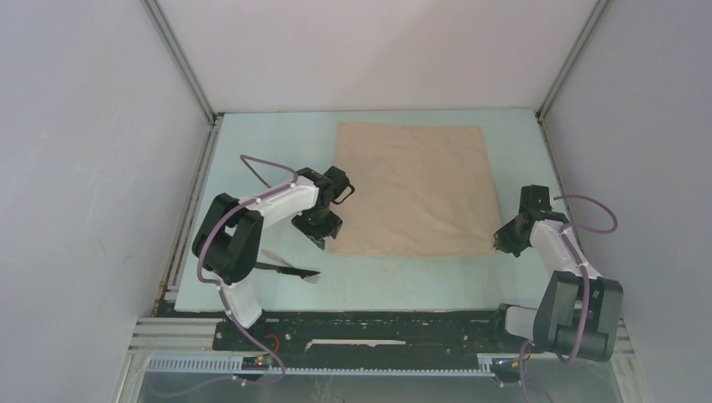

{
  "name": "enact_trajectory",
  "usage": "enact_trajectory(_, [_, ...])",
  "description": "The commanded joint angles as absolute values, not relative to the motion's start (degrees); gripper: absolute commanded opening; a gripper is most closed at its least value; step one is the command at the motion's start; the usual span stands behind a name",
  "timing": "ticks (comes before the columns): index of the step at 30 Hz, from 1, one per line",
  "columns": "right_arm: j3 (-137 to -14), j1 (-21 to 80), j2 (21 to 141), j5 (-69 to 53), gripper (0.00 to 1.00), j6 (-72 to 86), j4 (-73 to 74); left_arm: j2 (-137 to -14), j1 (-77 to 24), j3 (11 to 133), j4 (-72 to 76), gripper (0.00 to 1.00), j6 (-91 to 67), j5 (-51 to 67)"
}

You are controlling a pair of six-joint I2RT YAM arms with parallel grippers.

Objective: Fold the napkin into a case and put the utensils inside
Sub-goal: Pick up the flattened napkin from the center of the board.

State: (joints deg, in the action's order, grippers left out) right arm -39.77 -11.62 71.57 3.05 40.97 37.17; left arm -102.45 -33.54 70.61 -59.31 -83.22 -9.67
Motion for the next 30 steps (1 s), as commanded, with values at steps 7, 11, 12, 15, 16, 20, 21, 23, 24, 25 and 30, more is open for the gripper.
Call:
enact_trajectory(7, [-39.0,-12.0,71.1,2.3,0.00,39.7,34.9,-103.4,-34.3,66.7,-52.9,0.54,-86.6,-7.3])
enact_trajectory(11, [-38.9,-12.0,70.9,2.6,0.00,39.6,34.8,-103.7,-34.6,66.7,-53.3,0.57,-87.2,-7.9])
enact_trajectory(12, [-38.9,-12.0,70.8,2.6,0.00,39.6,34.7,-103.8,-34.7,66.7,-53.3,0.56,-87.3,-8.0])
enact_trajectory(15, [-38.8,-12.0,70.9,2.4,0.00,39.6,34.5,-104.4,-34.8,67.0,-53.3,0.55,-87.5,-7.5])
enact_trajectory(16, [-38.8,-12.0,70.9,2.4,0.00,39.6,34.5,-104.4,-34.8,66.6,-53.0,0.54,-87.9,-7.3])
enact_trajectory(20, [-38.8,-12.1,70.4,2.6,0.00,39.6,34.8,-102.6,-34.7,62.6,-47.9,0.44,-90.2,-7.0])
enact_trajectory(21, [-38.8,-12.1,70.3,2.6,0.00,39.5,34.8,-102.4,-34.7,61.7,-46.6,0.43,-90.3,-7.1])
enact_trajectory(23, [-38.8,-12.0,70.0,2.9,0.00,39.4,35.0,-102.5,-34.7,61.0,-45.7,0.38,-90.4,-7.4])
enact_trajectory(24, [-38.8,-12.1,69.9,2.9,0.00,39.4,34.9,-102.5,-34.7,60.9,-45.4,0.35,-90.6,-7.5])
enact_trajectory(25, [-38.6,-12.1,69.9,2.9,0.00,39.5,34.8,-102.5,-34.7,60.8,-45.1,0.32,-90.7,-7.4])
enact_trajectory(30, [-38.6,-12.0,69.9,2.6,0.00,39.4,34.5,-100.7,-34.7,59.5,-42.8,0.04,-90.5,-8.1])
